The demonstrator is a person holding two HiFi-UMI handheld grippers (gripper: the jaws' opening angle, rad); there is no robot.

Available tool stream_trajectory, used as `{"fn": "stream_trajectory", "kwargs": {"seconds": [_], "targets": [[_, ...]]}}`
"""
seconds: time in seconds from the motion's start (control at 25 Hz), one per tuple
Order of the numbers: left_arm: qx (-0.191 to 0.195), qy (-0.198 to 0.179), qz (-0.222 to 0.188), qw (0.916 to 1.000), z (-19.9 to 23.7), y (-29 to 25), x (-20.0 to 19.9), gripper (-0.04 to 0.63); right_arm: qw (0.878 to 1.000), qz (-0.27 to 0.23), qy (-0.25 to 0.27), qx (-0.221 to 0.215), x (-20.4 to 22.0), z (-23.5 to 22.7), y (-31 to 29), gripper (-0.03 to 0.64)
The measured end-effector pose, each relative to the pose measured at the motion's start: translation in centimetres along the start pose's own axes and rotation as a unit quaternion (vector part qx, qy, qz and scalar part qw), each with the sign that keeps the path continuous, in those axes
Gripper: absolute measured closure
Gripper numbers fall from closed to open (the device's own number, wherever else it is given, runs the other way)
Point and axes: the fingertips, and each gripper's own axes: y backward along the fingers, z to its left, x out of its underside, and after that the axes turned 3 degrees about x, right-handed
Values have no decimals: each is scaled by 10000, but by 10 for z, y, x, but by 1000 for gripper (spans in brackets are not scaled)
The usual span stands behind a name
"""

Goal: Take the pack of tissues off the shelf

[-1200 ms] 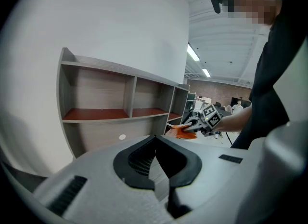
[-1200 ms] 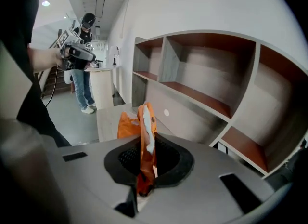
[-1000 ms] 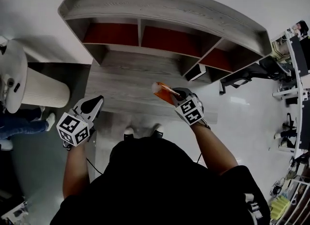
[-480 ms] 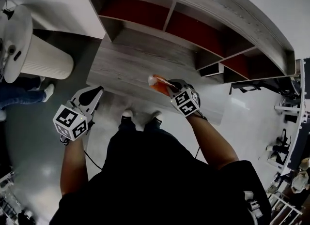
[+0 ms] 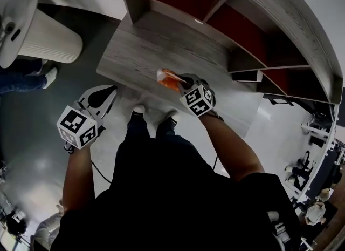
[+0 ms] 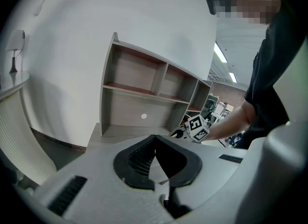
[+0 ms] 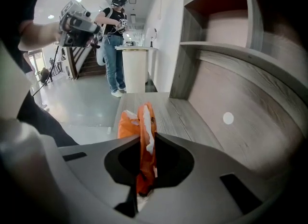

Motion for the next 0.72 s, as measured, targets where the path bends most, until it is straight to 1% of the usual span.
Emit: {"fn": "stream_trajectory", "kwargs": {"seconds": [0.12,0.28,0.52,0.72], "targets": [[-43,96,-32,9999,3,3,5,578,9999,65,54,-127,5,11,-18,601],[-118,263,29,9996,10,2,18,578,9997,99,15,-232,6,17,-37,601],[-125,418,69,9990,13,2,38,577,9996,143,95,-206,5,19,-56,601],[-93,577,82,9983,14,-1,47,577,9999,84,84,-109,5,18,-64,601]]}}
